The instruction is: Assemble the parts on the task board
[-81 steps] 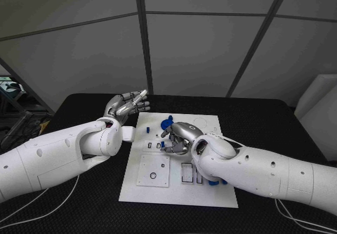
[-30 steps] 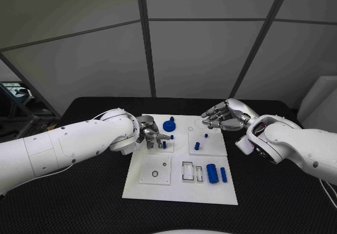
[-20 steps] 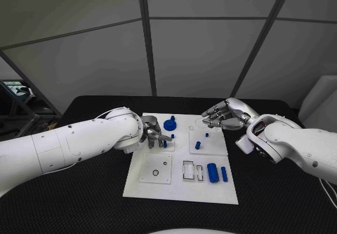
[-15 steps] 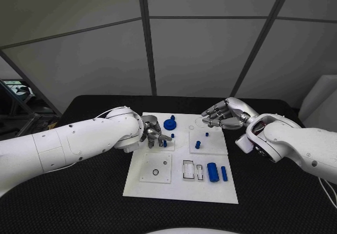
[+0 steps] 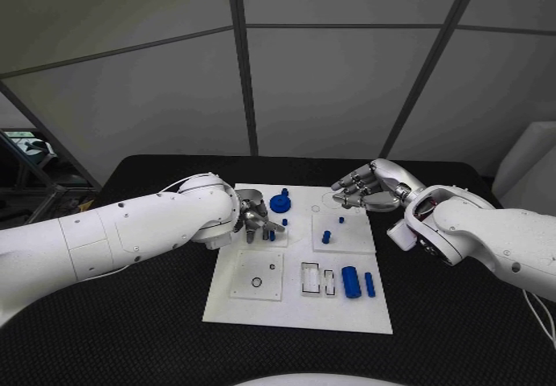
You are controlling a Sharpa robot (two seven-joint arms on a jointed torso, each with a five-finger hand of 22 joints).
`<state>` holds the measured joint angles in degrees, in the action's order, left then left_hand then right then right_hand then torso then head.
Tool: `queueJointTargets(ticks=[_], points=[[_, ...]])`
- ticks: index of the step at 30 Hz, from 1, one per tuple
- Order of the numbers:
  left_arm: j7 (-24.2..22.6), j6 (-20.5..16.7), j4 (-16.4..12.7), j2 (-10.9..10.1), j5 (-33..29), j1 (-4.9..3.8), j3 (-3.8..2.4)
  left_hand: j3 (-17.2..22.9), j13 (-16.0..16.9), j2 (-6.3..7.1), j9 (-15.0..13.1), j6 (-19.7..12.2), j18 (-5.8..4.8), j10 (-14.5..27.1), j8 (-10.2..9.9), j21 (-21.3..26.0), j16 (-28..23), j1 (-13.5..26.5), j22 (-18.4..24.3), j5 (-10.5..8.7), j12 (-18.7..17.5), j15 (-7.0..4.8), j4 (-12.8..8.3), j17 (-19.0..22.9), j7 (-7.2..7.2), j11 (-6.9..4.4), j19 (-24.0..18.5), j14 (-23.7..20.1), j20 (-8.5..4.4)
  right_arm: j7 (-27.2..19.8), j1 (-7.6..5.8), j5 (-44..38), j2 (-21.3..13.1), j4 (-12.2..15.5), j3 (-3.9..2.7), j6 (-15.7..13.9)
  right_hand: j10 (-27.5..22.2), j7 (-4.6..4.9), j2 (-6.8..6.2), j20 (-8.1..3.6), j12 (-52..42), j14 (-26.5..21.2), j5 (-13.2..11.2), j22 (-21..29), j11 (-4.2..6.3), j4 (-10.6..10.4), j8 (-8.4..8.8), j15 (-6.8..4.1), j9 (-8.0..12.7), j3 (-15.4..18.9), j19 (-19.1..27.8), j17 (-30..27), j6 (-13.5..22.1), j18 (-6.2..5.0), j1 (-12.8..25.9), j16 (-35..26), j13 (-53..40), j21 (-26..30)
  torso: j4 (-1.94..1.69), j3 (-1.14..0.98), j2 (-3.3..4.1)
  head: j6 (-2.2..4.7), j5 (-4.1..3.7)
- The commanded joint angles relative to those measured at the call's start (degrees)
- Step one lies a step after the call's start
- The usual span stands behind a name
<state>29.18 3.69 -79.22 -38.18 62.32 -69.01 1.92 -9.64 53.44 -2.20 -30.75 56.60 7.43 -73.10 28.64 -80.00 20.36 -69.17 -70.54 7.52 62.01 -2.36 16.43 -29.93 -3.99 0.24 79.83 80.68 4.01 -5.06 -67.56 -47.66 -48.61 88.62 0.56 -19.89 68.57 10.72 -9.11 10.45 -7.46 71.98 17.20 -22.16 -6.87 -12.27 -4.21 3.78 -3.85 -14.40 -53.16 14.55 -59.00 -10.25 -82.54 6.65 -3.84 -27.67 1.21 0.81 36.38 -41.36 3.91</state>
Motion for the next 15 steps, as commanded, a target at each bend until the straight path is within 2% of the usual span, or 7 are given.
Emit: queueJointTargets(ticks=[1, 12, 15], points=[[0.47, 1.46, 0.14, 0.28, 0.54, -0.13, -0.02, -0.04, 0.05, -0.39, -0.53, -0.42, -3.38, 0.41, 0.56, -0.01, -0.35, -1.03, -0.07, 0.38, 0.16, 0.0, -0.34, -0.23, 0.08, -0.06, -0.36, 0.6, -0.05, 0.15, -0.11, -0.2, 0.15, -0.03, -0.04, -0.18, -0.16, 0.24, 0.01, -0.04, 0.23, -0.01, 0.39, 0.13, -0.13, 0.17, 0.23, 0.37, 0.0, 0.1, -0.38, -0.11, -0.01, -0.15, 0.61, -0.48, 0.11, 0.39, 0.0, 0.0, -0.03, -0.09, 0.01], [0.49, 2.18, 0.25, 0.7, 0.54, -0.15, -0.01, 1.95, 0.09, -2.13, -3.02, -1.09, -3.34, 0.57, 1.83, 0.07, -1.0, -4.81, -0.19, 0.71, 0.14, -0.16, -1.16, -1.1, 0.44, -0.35, -0.54, 0.77, -0.16, 0.29, -0.1, -0.21, 0.34, -0.21, -0.04, 0.15, -0.16, 0.25, 0.05, -0.01, 0.22, 0.04, 0.74, 0.28, -0.14, 0.23, 0.2, 0.39, -0.01, 0.07, -0.45, -0.21, 0.0, -0.15, 0.61, -0.67, 0.12, 0.59, 0.03, 0.02, -0.01, -0.24, -0.06], [0.46, 1.95, 0.23, 0.74, 0.54, -0.15, -0.01, 3.49, 0.02, -2.77, -3.62, -1.46, -3.28, 0.69, 2.01, 0.23, -1.2, -7.09, 0.03, 0.78, 0.0, -0.28, -2.19, -1.34, 0.7, -0.56, -0.73, 0.8, -0.25, 0.3, -0.1, -0.21, 0.32, -0.26, -0.04, 0.21, -0.16, 0.25, 0.08, 0.0, 0.22, 0.05, 0.83, 0.32, -0.14, 0.24, 0.19, 0.4, -0.01, 0.05, -0.47, -0.24, 0.0, -0.16, 0.62, -0.73, 0.12, 0.65, 0.02, 0.0, -0.02, -0.31, -0.06]])
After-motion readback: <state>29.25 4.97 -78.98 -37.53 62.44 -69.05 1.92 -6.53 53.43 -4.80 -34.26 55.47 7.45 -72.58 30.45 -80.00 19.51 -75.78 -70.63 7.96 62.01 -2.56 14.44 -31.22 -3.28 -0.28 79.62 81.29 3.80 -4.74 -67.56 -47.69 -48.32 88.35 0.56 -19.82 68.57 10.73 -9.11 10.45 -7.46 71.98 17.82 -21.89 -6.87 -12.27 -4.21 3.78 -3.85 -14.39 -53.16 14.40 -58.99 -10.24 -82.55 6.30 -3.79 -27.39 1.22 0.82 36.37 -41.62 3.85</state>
